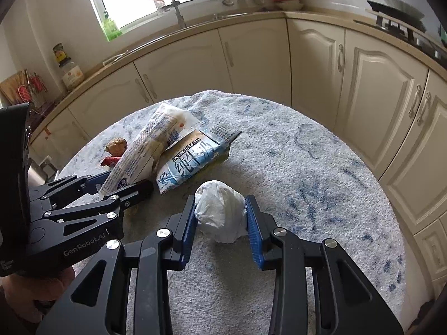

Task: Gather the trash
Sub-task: 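Grasp the clear bread bag with the left tool and lift it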

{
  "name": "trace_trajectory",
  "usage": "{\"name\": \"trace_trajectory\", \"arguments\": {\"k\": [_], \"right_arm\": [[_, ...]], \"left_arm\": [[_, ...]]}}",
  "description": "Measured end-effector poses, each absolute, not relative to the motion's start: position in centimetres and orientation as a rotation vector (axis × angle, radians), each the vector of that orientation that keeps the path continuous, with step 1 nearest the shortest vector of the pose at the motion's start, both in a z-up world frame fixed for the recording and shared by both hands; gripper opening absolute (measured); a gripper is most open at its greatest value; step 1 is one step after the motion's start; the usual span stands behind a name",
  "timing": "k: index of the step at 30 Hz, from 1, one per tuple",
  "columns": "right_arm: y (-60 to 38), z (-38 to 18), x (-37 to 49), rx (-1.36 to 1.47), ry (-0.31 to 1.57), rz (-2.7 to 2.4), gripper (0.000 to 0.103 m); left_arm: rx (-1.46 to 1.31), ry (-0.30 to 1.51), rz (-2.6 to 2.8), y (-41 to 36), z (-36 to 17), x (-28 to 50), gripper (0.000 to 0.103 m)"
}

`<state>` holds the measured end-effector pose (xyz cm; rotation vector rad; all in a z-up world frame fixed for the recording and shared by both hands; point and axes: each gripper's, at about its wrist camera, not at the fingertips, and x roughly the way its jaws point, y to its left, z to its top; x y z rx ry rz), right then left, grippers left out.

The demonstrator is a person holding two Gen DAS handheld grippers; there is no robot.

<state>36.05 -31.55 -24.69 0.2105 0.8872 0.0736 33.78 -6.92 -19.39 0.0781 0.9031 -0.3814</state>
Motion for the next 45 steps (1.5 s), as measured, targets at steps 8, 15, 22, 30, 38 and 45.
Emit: {"name": "trace_trajectory", "arguments": {"k": [8,15,22,30,38,45], "right_arm": [[-30.1,-23.3,32.4,0.200,0.873,0.090,0.034],[-28.3,-21.9,28.2,0.188,0.866,0.107,0.034],[-27.3,-20.2,25.1,0.174,0.844,0.104,0.034],[-27.9,-18.4,23.6,0.175,0.816,0.073,0.034],[-29.7,-17.6,21.8,0.210,0.786,0.052,0.034],[-31.9,-15.9,19.5,0.227,0.741,0.026,0.034]], "left_arm": [[0.026,0.881,-0.396,-5.3,-19.5,30.9,0.036],[0.009,0.873,-0.420,-4.0,-19.3,26.7,0.033],[0.106,0.875,-0.356,-4.8,-19.7,25.0,0.082],[0.027,0.921,-0.434,-5.2,-20.4,25.9,0.035],[-0.004,0.838,-0.440,-2.7,-17.1,21.2,0.035],[0.010,0.740,-0.483,-2.3,-12.9,16.1,0.035]]}}
